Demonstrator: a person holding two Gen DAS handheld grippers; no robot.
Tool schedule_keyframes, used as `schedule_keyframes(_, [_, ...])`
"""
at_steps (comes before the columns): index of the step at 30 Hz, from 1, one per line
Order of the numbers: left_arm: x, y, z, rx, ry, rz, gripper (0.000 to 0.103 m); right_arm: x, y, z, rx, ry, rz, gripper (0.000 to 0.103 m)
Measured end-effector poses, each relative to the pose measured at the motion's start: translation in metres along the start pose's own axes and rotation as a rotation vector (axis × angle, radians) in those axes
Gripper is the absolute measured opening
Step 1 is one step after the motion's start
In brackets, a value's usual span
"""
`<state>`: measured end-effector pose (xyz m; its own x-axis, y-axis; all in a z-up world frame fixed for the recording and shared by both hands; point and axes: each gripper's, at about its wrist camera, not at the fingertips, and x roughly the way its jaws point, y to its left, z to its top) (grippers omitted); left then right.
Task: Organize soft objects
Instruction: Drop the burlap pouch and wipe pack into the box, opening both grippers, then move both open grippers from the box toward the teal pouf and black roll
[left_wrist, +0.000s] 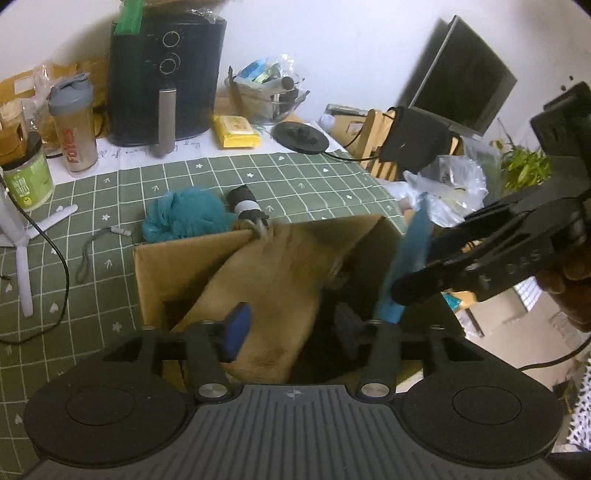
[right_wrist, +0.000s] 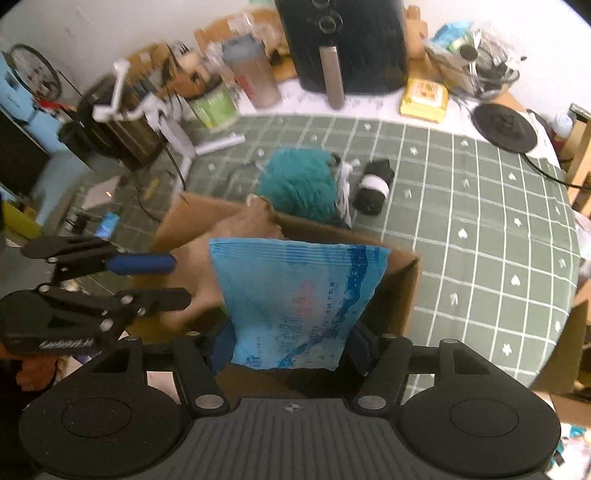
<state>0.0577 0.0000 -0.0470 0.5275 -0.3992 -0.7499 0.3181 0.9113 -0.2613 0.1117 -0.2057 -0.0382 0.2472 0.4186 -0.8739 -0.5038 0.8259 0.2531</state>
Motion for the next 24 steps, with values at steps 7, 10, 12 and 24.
schedule_keyframes(7, [-0.018,0.008,-0.014,-0.018,-0.046,0.000,0.059,0.000,0.012,-0.005,0.048,-0.078,-0.072,0.097])
schedule_keyframes(10, [-0.025,0.013,-0.017,-0.033,-0.077,0.007,0.060,-0.002,0.014,-0.009,0.079,-0.143,-0.092,0.099])
schedule_keyframes(12, [-0.029,0.019,-0.017,-0.052,-0.093,0.006,0.060,-0.003,0.015,-0.011,0.096,-0.181,-0.093,0.100])
schedule_keyframes(24, [-0.032,0.050,-0.012,-0.093,-0.135,-0.028,0.060,0.009,0.023,-0.006,0.151,-0.298,-0.121,0.101])
